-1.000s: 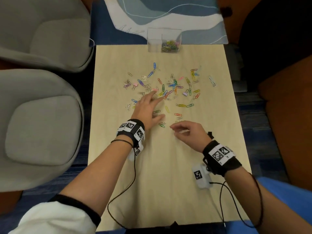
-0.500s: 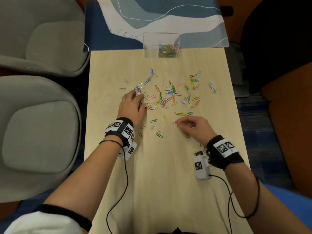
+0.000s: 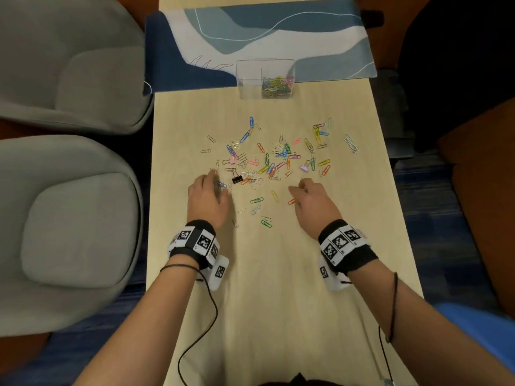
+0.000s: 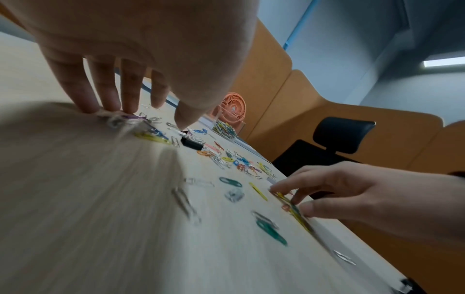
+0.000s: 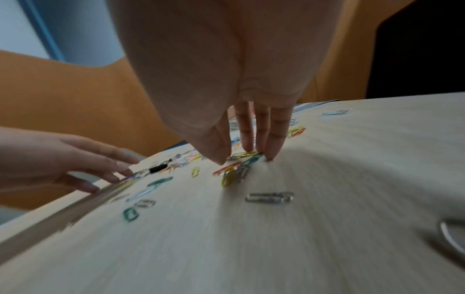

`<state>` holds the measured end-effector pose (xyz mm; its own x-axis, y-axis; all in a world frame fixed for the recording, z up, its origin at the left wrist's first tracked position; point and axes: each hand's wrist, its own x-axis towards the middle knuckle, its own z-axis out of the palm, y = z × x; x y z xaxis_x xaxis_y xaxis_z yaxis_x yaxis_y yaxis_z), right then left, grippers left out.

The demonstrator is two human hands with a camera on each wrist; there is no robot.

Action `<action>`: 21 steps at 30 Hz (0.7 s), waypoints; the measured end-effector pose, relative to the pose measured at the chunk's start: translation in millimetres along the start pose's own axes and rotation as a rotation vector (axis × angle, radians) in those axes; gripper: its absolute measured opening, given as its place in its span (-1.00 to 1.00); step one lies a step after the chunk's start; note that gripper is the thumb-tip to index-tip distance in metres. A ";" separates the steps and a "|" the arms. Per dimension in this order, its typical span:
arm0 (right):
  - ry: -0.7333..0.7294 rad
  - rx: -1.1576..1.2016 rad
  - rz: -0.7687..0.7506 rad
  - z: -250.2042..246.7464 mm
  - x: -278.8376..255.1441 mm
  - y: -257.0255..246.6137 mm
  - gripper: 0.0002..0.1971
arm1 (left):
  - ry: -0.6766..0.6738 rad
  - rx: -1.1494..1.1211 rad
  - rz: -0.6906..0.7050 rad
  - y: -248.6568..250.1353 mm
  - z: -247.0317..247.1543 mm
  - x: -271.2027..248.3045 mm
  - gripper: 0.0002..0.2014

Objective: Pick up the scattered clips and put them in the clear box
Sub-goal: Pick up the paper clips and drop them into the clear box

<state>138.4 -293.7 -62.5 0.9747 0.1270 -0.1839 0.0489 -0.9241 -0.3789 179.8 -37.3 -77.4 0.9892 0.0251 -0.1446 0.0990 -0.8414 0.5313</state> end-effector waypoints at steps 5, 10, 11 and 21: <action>-0.082 -0.102 0.012 4.0 -27.4 -12.6 -0.56 | -0.033 -0.042 -0.055 10.2 6.1 -60.9 -0.38; -0.058 0.045 0.106 -6.0 -43.3 -11.7 -0.43 | -0.095 -0.078 0.029 39.0 26.5 -83.6 -0.31; -0.049 0.057 0.154 -10.2 -46.2 -8.7 -0.37 | -0.103 -0.097 0.027 42.9 28.5 -80.9 -0.31; -0.066 0.128 0.284 3.0 -34.5 -21.2 -0.49 | -0.148 0.052 0.225 69.1 40.2 -61.0 -0.57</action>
<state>103.1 -277.4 -50.8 0.9290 -0.1028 -0.3554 -0.2552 -0.8735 -0.4145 121.9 -118.6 -65.4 0.9588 -0.2413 -0.1500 -0.1308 -0.8434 0.5211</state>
